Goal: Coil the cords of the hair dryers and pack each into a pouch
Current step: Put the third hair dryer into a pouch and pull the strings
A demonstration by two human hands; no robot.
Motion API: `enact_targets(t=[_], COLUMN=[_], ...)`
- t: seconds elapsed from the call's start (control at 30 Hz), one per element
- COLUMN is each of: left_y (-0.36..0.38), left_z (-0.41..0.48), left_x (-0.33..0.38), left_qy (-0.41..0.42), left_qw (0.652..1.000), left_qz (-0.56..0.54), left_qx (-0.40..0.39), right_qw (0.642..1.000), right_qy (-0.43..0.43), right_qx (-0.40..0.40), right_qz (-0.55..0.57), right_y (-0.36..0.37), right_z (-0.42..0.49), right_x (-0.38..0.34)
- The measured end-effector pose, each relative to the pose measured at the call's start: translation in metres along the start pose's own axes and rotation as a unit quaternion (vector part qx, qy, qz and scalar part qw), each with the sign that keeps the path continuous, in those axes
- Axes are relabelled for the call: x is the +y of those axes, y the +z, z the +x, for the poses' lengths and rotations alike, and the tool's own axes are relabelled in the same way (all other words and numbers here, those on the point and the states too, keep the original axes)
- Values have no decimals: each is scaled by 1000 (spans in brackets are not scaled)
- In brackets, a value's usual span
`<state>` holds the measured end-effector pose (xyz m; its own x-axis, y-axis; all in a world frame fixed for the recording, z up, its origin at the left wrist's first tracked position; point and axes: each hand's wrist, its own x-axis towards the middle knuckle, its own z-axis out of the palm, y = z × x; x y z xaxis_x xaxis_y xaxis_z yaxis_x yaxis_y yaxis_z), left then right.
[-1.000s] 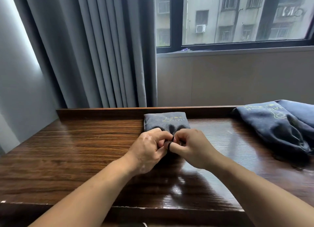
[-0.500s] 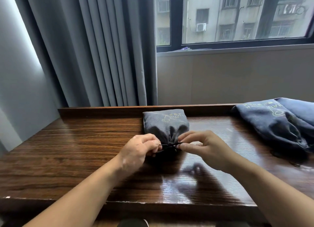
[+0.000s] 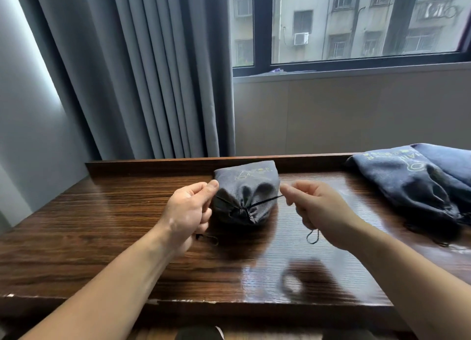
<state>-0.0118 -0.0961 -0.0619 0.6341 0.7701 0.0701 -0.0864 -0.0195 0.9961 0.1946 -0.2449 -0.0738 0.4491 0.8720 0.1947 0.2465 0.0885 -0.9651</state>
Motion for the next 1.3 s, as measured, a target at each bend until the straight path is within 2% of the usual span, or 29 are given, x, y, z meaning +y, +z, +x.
enact_targets(t=[0.03, 0.1, 0.17, 0.23, 0.33, 0.4, 0.47, 0.5, 0.53, 0.57, 0.6, 0.63, 0.67, 0.7, 0.73, 0.8, 0.87, 0.93, 1.0, 1.07, 1.13, 1.23, 1.3], left_y=[-5, -20, -38, -49, -51, -50, -51, -51, -49, -46, -41, -37, -33, -29, -25, -17, -7, 3, 13, 25, 38, 39, 31], left_z=[2, 4, 7, 8, 14, 14, 10, 6, 3, 0, -4, -6, -8, -9, -12, -18, -22, -24, -23, -22, -20, -16, -11], left_x=[-2, -6, -13, -22, -26, -20, -8, -3, 2, 6, 9, 10, 9, 4, -1, -15, -23, -24, -20, -17, -13, -15, -15], left_qy=[23, 84, 127, 149, 115, 85, 55, 33, 8, -15, -37, -50, -57, -60, -63, -62, -67, -69, -57, -25, 12, 100, 168], left_qw=[994, 939, 889, 857, 844, 836, 829, 826, 823, 822, 825, 834, 850, 872, 895, 935, 968, 987, 991, 995, 998, 984, 949], left_qz=[106, 323, 427, 485, 520, 540, 557, 562, 564, 557, 540, 511, 472, 421, 361, 228, 98, -7, -77, -73, -18, 99, 221], left_qx=[20, 81, 110, 93, 63, 42, 12, -21, -66, -117, -165, -203, -228, -244, -254, -265, -223, -145, -89, -64, -56, -107, -152], right_qw=[998, 988, 980, 969, 960, 978, 999, 999, 996, 980, 934, 870, 823, 806, 812, 852, 898, 951, 982, 990, 988, 987, 983], right_qy=[-14, -27, -22, -21, -14, -11, 9, 4, -14, -32, -48, -53, -48, -53, -59, -68, -53, -70, -113, -137, -130, -106, -104], right_qx=[6, 18, 24, 31, 55, 40, -14, -39, -57, -59, -41, 3, 60, 120, 171, 243, 271, 246, 153, 16, -75, -90, -87], right_qz=[-69, -150, -197, -245, -274, -206, -52, -26, -70, -187, -351, -490, -563, -577, -556, -460, -343, -175, -19, 19, -23, -80, -121], right_y=[-4, -15, -29, -41, -44, -44, -48, -51, -54, -53, -51, -45, -36, -25, -15, 1, 11, 19, 28, 36, 40, 38, 35], right_z=[-1, -2, -4, -2, 5, 7, 3, 2, 3, 4, 7, 10, 11, 11, 12, 16, 21, 24, 21, 17, 16, 17, 14], right_x=[1, 9, 19, 31, 40, 38, 29, 26, 23, 21, 24, 28, 31, 33, 35, 34, 28, 25, 22, 22, 19, 14, 10])
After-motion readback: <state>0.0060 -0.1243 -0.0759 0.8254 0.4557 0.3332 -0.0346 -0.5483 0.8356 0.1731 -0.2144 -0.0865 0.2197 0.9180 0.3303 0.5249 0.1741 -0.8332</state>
